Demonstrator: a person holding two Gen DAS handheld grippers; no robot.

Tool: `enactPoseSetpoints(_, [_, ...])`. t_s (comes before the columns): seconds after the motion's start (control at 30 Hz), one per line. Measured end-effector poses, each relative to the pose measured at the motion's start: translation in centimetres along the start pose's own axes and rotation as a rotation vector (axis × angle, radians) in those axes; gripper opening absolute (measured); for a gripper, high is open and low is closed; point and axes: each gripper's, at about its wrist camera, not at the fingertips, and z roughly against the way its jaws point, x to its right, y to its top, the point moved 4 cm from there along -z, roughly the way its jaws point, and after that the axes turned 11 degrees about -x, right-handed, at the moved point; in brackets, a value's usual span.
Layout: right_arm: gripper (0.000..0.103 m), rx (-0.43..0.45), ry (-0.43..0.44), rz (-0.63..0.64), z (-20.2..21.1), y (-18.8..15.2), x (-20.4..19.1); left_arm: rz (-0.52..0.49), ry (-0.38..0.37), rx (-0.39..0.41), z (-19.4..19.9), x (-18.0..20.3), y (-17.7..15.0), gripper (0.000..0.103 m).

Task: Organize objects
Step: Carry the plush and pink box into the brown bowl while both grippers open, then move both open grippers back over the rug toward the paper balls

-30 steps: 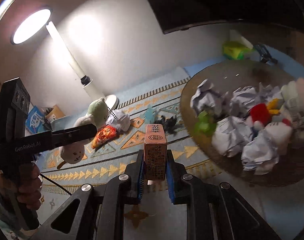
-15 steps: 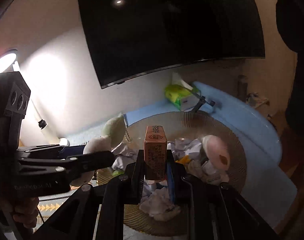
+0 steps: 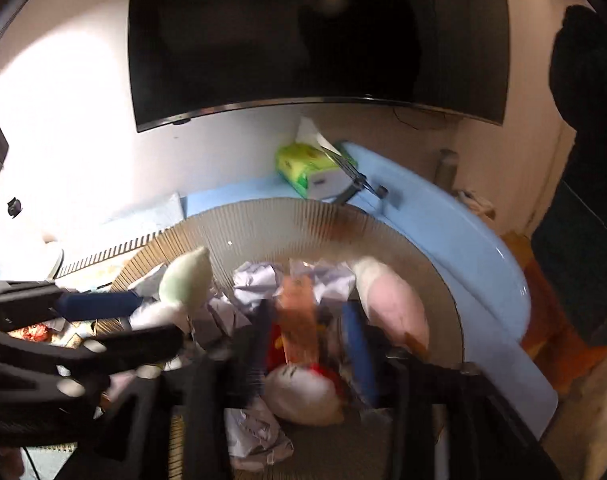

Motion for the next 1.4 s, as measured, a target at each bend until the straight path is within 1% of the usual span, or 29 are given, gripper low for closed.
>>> enactPoseSetpoints(0.03, [0.064, 0.014, -0.006, -0.007, 0.4, -0.2, 0.2, -0.002, 0.006, 0.003, 0.3, -0.1, -0.2, 0.059])
enactPoseSetpoints(0.07, [0.067, 0.036, -0.013, -0.011, 0.9, -0.4, 0.4, 0.002, 0.016, 0.001, 0.5, -0.4, -0.1, 0.066])
enactPoseSetpoints(0.1, [0.074, 0.059, -0.020, -0.012, 1.5, -0.5, 0.5, 0.010, 0.031, 0.003, 0.9, -0.6, -0.1, 0.080])
enactPoseSetpoints(0.13, [0.079, 0.086, -0.026, -0.013, 2.3, -0.7, 0.7, 0.017, 0.046, 0.014, 1.4, -0.9, -0.2, 0.086])
enactPoseSetpoints(0.23, [0.084, 0.164, -0.030, 0.006, 5.0, -1.1, 0.8, 0.044, 0.060, 0.068, 3.7, -1.9, -0.2, 0.086])
enactPoseSetpoints(0.33, [0.088, 0.198, 0.004, 0.033, 7.3, -1.5, 0.3, 0.108, 0.043, 0.115, 6.8, -3.3, -0.5, 0.088])
enactPoseSetpoints(0.37, [0.089, 0.198, 0.028, 0.038, 7.9, -1.8, 0.0, 0.135, 0.036, 0.127, 7.6, -3.9, -0.8, 0.090])
enactPoseSetpoints(0.4, [0.091, 0.195, 0.055, 0.041, 8.5, -2.1, -0.4, 0.160, 0.031, 0.137, 8.4, -4.4, -1.3, 0.099])
enactPoseSetpoints(0.43, [0.093, 0.187, 0.084, 0.041, 8.9, -2.5, -0.9, 0.188, 0.029, 0.150, 9.2, -4.9, -2.0, 0.102])
enactPoseSetpoints(0.5, [0.094, 0.145, 0.149, 0.036, 9.1, -3.8, -2.1, 0.246, 0.030, 0.162, 10.0, -5.9, -4.0, 0.102])
enactPoseSetpoints(0.53, [0.094, 0.118, 0.181, 0.035, 9.0, -4.6, -2.9, 0.281, 0.028, 0.149, 10.1, -6.4, -5.3, 0.102])
enactPoseSetpoints(0.6, [0.094, 0.048, 0.228, 0.025, 8.2, -6.3, -4.5, 0.334, 0.037, 0.091, 9.6, -7.5, -7.9, 0.102])
enactPoseSetpoints(0.63, [0.094, 0.006, 0.254, 0.020, 7.8, -7.0, -5.3, 0.357, 0.063, 0.058, 9.1, -8.2, -9.4, 0.102])
enactPoseSetpoints(0.67, [0.094, -0.032, 0.292, 0.023, 7.3, -7.7, -6.2, 0.376, 0.106, 0.027, 9.0, -8.7, -10.7, 0.102])
enactPoseSetpoints(0.7, [0.094, -0.055, 0.327, 0.040, 7.0, -8.1, -7.1, 0.390, 0.173, -0.011, 8.5, -9.4, -12.1, 0.102])
enactPoseSetpoints(0.73, [0.094, -0.068, 0.349, 0.068, 6.9, -8.3, -7.9, 0.391, 0.237, -0.047, 8.0, -9.8, -13.2, 0.102])
enactPoseSetpoints(0.77, [0.094, -0.075, 0.360, 0.100, 6.9, -8.6, -8.7, 0.380, 0.283, -0.077, 7.5, -10.1, -14.3, 0.102])
enactPoseSetpoints(0.8, [0.094, -0.078, 0.368, 0.126, 6.9, -8.7, -9.4, 0.370, 0.305, -0.103, 7.0, -10.3, -15.4, 0.102])
enactPoseSetpoints(0.83, [0.094, -0.082, 0.379, 0.146, 6.9, -8.8, -9.9, 0.373, 0.307, -0.130, 6.6, -10.4, -16.2, 0.102])
enactPoseSetpoints(0.9, [0.094, -0.090, 0.394, 0.169, 6.9, -8.9, -10.7, 0.404, 0.272, -0.157, 6.3, -11.0, -17.2, 0.102])
enactPoseSetpoints(1.0, [0.094, -0.108, 0.396, 0.192, 6.5, -9.1, -11.4, 0.404, 0.282, -0.130, 6.7, -11.4, -16.8, 0.102])
enactPoseSetpoints(1.07, [0.094, -0.111, 0.393, 0.204, 6.7, -9.3, -11.7, 0.408, 0.273, -0.117, 6.9, -11.5, -16.7, 0.102])
enactPoseSetpoints(1.23, [0.094, -0.120, 0.387, 0.192, 6.6, -9.2, -11.4, 0.434, 0.258, -0.132, 6.7, -11.8, -16.9, 0.102])
enactPoseSetpoints(1.4, [0.094, -0.138, 0.386, 0.177, 6.3, -9.4, -11.2, 0.482, 0.248, -0.104, 7.1, -12.4, -17.2, 0.102])
